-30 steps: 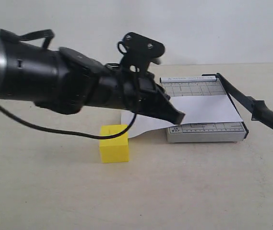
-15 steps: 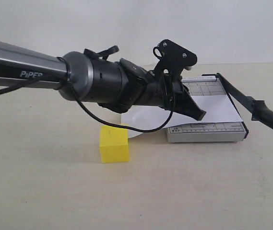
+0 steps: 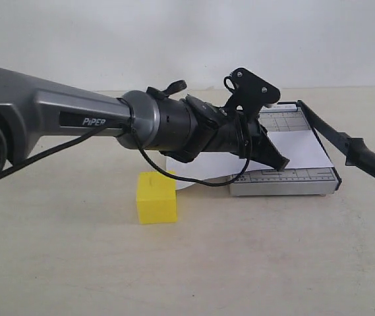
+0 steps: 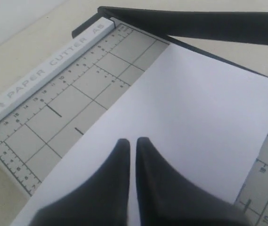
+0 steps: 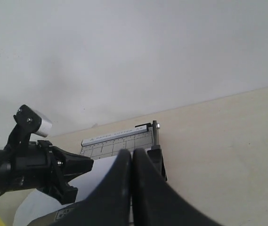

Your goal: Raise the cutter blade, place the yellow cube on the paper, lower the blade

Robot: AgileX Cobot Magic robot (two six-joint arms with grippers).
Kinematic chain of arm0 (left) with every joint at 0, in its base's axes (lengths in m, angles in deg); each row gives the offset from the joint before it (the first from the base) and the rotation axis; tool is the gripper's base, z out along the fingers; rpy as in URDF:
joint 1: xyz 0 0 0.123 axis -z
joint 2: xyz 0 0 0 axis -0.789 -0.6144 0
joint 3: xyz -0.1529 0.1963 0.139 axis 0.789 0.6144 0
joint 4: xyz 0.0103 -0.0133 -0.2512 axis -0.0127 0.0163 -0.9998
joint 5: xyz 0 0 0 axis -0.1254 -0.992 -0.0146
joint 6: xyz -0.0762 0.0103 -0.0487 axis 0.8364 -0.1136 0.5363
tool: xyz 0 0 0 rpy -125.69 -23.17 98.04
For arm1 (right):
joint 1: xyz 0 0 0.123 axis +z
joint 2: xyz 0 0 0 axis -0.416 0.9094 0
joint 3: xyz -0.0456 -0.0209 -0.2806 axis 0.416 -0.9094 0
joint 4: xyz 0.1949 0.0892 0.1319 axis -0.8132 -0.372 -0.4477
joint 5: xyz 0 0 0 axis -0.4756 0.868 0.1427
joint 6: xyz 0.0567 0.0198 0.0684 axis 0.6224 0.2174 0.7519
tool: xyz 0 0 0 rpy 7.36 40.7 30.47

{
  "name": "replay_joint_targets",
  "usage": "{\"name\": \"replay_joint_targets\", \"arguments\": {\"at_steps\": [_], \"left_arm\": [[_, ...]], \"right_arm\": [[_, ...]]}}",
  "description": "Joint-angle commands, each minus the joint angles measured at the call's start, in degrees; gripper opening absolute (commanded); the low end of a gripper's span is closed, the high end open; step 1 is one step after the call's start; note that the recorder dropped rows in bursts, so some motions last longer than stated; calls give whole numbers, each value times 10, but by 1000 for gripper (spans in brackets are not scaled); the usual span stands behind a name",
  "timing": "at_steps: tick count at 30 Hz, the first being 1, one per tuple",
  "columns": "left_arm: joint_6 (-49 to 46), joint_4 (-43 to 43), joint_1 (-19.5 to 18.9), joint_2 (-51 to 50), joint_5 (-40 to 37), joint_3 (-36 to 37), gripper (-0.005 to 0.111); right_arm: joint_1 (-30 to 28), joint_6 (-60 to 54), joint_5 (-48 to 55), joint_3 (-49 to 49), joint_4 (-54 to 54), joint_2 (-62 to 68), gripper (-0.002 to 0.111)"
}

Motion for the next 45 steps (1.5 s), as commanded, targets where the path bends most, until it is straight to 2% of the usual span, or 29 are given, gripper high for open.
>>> {"name": "replay_joint_targets", "arguments": {"at_steps": [1,18,29,36,45], "left_arm": [[-2,1,3,-9,-10,-13,4],[-2,1,10,-47,-51,-43,4],[-2,1,33,-88,-51,-89,4],[-2,1,33,-94,-14,-92,4],[-2,1,34,-94,-30,-92,4]], "right_arm": [[1,0,-5,-1,-2,-2,0],[1,0,-5,-1,-2,-2,0],[1,0,-5,-1,-2,-2,0],[1,0,-5,-1,-6,-2,0],[1,0,-5,-1,-6,-2,0]]}}
